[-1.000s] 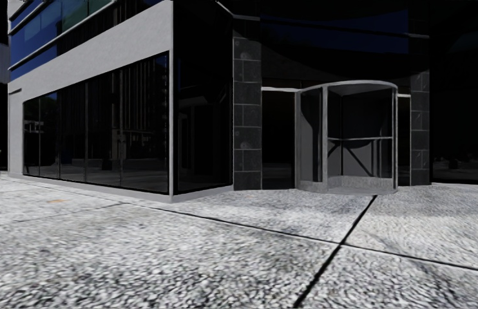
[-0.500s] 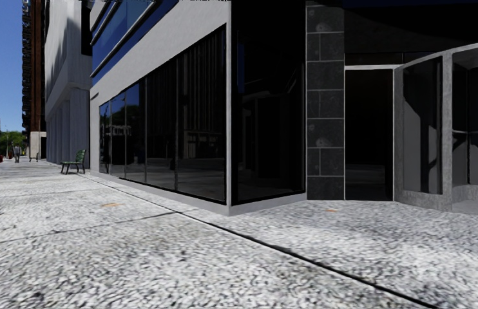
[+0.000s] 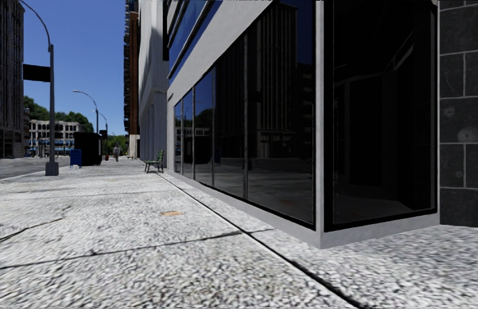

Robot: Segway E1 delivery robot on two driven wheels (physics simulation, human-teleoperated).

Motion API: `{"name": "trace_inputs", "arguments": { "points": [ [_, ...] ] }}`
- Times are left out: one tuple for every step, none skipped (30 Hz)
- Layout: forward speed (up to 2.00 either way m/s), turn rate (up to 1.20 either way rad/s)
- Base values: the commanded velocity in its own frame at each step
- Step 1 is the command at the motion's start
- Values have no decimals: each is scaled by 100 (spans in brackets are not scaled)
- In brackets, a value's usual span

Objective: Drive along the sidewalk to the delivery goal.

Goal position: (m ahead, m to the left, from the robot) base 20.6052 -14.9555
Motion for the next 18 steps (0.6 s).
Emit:
{"name": "trace_inputs", "arguments": {
  "points": [
    [200, 68],
    [200, 68],
    [200, 68],
    [200, 68],
    [200, 68],
    [200, 68],
    [200, 68],
    [200, 68],
    [200, 68],
    [200, 68],
    [200, 68],
    [200, 68],
    [200, 68],
    [200, 68],
    [200, 68],
    [200, 68],
    [200, 64],
    [200, 64]
  ]
}}
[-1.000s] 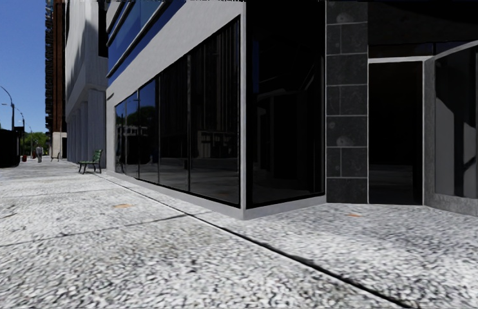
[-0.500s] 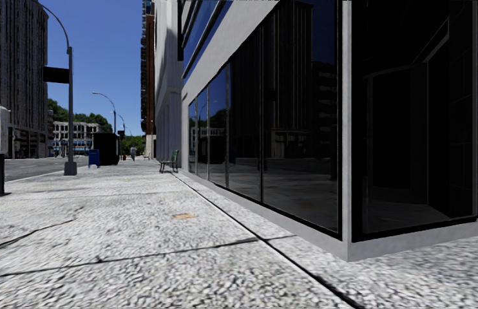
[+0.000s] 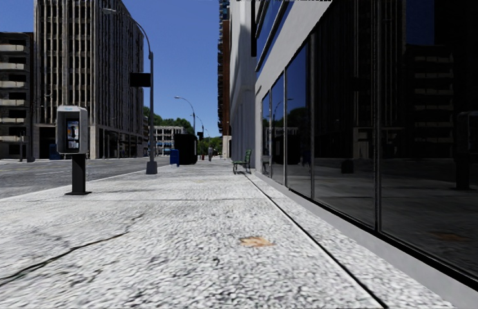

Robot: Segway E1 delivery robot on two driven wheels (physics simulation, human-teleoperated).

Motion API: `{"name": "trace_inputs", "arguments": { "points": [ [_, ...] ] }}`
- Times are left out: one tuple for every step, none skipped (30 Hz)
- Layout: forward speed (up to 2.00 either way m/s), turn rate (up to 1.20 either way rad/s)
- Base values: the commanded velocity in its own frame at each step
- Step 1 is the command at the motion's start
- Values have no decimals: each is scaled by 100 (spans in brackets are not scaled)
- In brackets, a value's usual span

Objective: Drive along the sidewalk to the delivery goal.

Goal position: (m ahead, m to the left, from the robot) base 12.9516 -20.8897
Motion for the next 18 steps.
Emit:
{"name": "trace_inputs", "arguments": {
  "points": [
    [200, 56],
    [200, 52],
    [200, 49],
    [200, 49],
    [200, 41],
    [200, 38],
    [200, 38],
    [200, 38],
    [200, 27],
    [200, 0],
    [200, 0],
    [200, 0],
    [200, 0],
    [200, 0],
    [200, 0],
    [200, 0],
    [200, 0],
    [200, 0]
  ]
}}
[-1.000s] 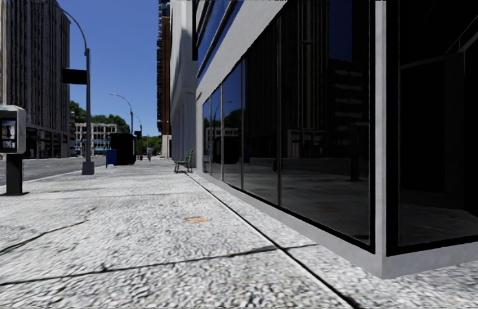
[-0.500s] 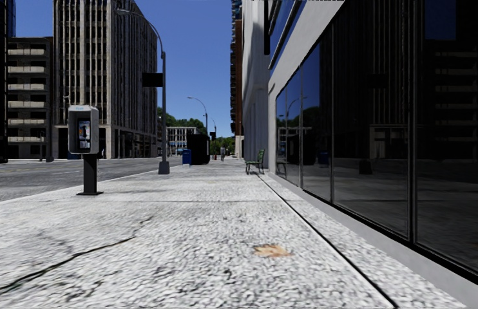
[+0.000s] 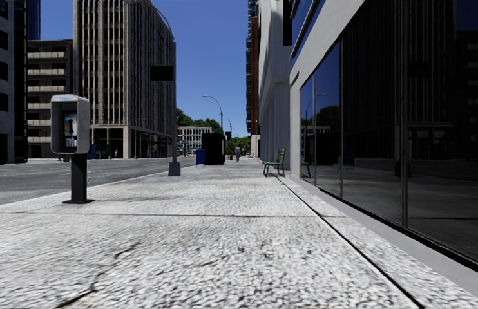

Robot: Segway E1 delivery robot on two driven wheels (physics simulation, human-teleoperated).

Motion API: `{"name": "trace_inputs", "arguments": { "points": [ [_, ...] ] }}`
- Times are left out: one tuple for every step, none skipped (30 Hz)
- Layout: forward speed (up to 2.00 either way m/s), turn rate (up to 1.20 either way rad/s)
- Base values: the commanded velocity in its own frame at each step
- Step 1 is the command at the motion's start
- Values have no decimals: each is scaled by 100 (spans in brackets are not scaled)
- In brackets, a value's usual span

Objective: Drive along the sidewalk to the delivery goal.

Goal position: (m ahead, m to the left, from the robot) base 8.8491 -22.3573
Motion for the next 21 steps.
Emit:
{"name": "trace_inputs", "arguments": {
  "points": [
    [200, 0],
    [200, 0],
    [200, 0],
    [200, 0],
    [200, 0],
    [200, 0],
    [200, 0],
    [200, 0],
    [200, 0],
    [200, 0],
    [200, 0],
    [200, 0],
    [200, 0],
    [200, 0],
    [200, 0],
    [200, 0],
    [200, 0],
    [200, 0],
    [200, 0],
    [200, 0],
    [200, 0]
  ]
}}
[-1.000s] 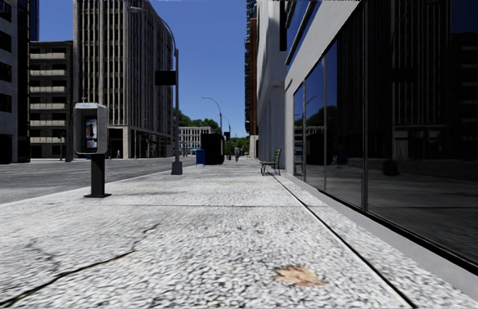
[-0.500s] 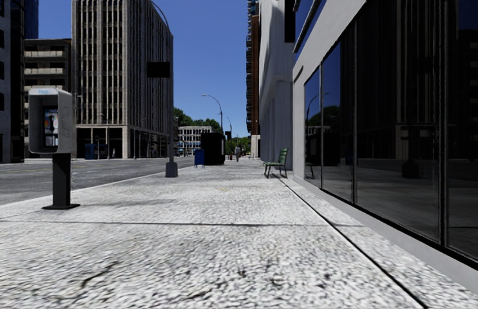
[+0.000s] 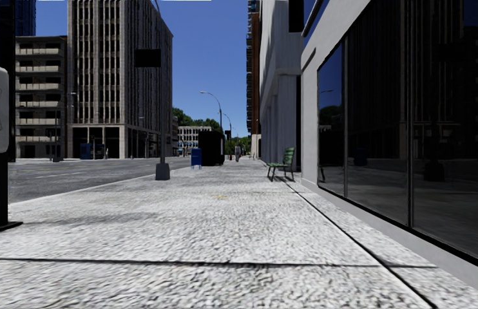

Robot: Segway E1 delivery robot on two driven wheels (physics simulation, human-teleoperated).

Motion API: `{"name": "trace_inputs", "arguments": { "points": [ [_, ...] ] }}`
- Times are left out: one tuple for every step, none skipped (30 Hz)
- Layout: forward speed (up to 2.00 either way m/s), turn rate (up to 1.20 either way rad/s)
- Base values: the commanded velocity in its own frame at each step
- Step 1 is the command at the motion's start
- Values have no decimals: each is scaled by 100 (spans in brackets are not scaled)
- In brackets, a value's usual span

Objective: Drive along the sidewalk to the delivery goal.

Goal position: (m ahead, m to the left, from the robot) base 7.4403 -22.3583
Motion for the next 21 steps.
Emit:
{"name": "trace_inputs", "arguments": {
  "points": [
    [200, 0],
    [200, 0],
    [200, 0],
    [200, 0],
    [200, 0],
    [200, 0],
    [200, 0],
    [200, 0],
    [200, 0],
    [200, 0],
    [200, 0],
    [200, 0],
    [200, 0],
    [200, 0],
    [200, 0],
    [200, 0],
    [200, 0],
    [200, 0],
    [200, 0],
    [200, 0],
    [200, 0]
  ]
}}
